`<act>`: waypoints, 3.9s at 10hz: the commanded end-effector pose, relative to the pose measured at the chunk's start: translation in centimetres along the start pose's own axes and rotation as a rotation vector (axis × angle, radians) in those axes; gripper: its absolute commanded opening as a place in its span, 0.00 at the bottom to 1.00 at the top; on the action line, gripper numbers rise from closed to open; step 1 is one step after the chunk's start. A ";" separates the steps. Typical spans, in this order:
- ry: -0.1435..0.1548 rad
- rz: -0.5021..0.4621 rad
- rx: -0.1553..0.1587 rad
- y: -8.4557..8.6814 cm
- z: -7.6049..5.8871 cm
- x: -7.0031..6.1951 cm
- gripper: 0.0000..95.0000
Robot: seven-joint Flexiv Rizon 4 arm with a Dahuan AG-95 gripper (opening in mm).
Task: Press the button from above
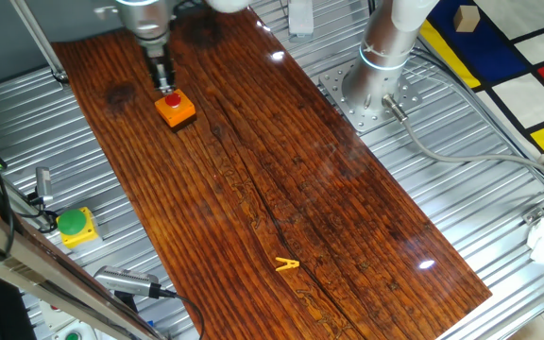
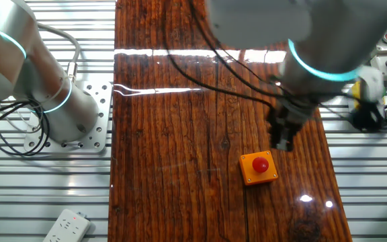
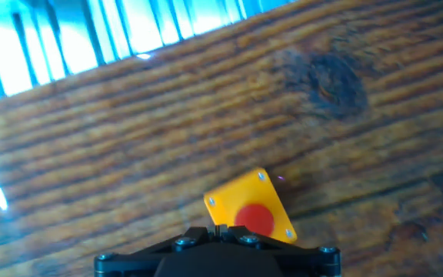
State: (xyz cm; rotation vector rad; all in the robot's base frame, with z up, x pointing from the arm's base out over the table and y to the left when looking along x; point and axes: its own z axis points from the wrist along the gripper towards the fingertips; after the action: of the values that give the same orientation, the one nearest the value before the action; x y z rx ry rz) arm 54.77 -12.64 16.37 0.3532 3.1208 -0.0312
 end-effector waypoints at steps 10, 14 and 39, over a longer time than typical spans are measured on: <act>0.054 -0.088 -0.044 0.6 -1.9 1.7 0.00; 0.015 -0.104 0.037 2.0 -0.7 2.5 0.00; 0.009 -0.127 -0.177 0.4 3.2 2.5 0.80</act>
State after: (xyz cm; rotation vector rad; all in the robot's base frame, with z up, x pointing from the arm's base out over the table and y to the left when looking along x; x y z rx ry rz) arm 52.30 -11.79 13.14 0.1440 3.1269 0.2221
